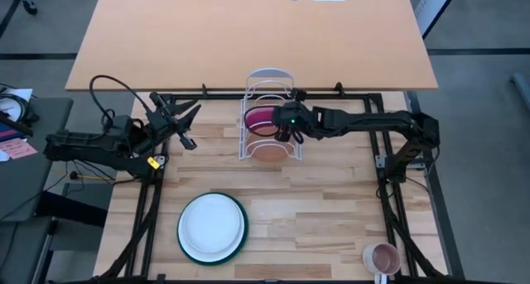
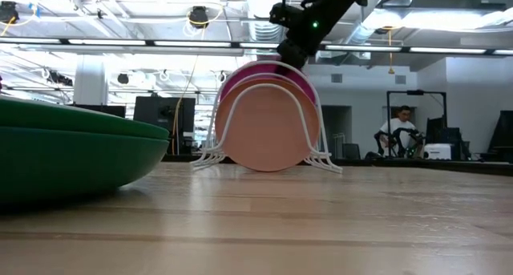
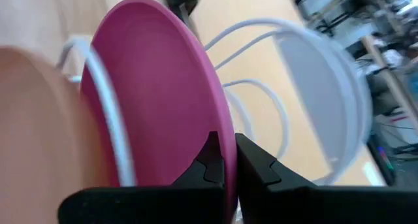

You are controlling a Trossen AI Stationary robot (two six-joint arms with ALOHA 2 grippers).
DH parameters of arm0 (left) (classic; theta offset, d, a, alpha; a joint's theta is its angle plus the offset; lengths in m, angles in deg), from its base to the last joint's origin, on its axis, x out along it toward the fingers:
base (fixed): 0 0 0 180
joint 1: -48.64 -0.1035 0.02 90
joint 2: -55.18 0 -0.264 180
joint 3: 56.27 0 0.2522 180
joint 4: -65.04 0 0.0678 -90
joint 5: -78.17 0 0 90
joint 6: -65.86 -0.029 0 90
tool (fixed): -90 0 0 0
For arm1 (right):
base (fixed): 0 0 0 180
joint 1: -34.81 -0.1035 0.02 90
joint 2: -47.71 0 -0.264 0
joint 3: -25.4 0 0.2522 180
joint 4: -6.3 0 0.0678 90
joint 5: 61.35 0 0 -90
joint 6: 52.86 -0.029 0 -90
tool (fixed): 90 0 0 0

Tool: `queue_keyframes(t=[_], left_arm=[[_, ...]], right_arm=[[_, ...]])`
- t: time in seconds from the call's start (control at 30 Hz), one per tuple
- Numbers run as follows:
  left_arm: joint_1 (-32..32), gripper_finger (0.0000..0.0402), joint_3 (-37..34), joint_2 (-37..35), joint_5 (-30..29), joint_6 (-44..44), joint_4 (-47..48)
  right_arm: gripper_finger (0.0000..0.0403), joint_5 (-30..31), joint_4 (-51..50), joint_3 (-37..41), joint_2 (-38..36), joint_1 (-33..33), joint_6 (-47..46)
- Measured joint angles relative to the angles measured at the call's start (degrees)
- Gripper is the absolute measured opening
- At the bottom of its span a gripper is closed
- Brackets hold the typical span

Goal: Sort dishes
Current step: Put the pink plate on the dish rack

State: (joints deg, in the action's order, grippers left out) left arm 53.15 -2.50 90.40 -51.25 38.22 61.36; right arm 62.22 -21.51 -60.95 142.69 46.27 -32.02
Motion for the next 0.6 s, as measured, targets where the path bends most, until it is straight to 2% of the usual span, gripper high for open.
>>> queue_keyframes(t=[0.27, 0.6], left_arm=[[0.0, 0.0065, 0.0, -0.01, 0.0, 0.01, 0.01], [0.0, 0.0065, 0.0, 0.0, 0.0, 0.01, 0.01]], right_arm=[[0.0019, -1.04, 4.23, 2.96, -0.02, 0.39, 0.02], [0.0057, -2.87, 4.4, 3.44, 0.0, 1.88, -1.73]])
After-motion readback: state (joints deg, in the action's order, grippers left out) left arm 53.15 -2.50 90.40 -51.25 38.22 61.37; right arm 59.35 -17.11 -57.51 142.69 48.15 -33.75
